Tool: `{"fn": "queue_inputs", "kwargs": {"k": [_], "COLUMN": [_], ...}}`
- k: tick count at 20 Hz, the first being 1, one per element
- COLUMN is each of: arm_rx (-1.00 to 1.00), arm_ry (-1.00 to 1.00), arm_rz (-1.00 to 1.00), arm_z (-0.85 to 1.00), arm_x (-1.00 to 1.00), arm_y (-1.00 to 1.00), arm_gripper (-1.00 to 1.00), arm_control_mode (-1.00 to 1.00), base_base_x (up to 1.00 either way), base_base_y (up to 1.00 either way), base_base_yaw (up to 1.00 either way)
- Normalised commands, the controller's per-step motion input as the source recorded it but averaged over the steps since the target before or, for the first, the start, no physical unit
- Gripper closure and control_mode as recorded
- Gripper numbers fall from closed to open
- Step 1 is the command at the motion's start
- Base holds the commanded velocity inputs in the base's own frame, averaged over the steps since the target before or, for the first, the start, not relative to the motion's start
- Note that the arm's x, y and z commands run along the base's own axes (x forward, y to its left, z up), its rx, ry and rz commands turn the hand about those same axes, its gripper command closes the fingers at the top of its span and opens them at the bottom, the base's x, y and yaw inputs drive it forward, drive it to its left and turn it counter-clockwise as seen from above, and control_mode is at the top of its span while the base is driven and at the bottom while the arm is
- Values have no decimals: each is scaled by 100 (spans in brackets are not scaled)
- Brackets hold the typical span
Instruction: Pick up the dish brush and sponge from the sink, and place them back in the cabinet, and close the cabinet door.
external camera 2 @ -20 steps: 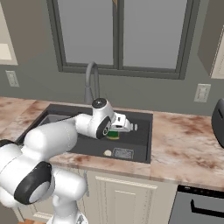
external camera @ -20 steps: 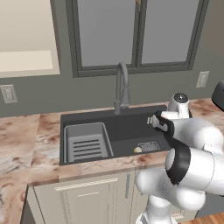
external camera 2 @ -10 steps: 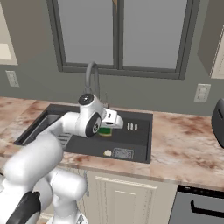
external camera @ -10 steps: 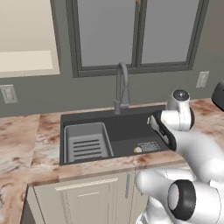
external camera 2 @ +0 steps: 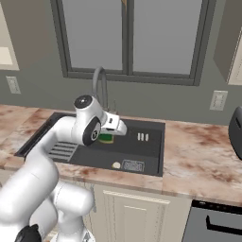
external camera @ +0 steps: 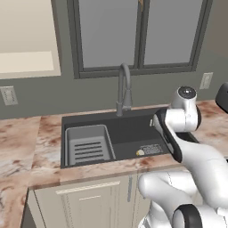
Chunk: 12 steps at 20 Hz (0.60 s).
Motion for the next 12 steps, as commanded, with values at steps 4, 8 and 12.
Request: {"fn": "queue_inputs", "kwargs": {"k": [4,8,12], "arm_rx": [9,6,4], "arm_ry": [-2,-1,0], "arm_rz": [0,0,0], "arm_z": [30,29,39], "arm_x": [-36,-32,-29], "arm_y": [17,21,23], "arm_gripper": [100,100,100], "arm_control_mode": [-100,-100,-100], "base_base_x": [0,0,0], "base_base_y": [0,0,0], "base_base_yaw": [0,0,0]}}
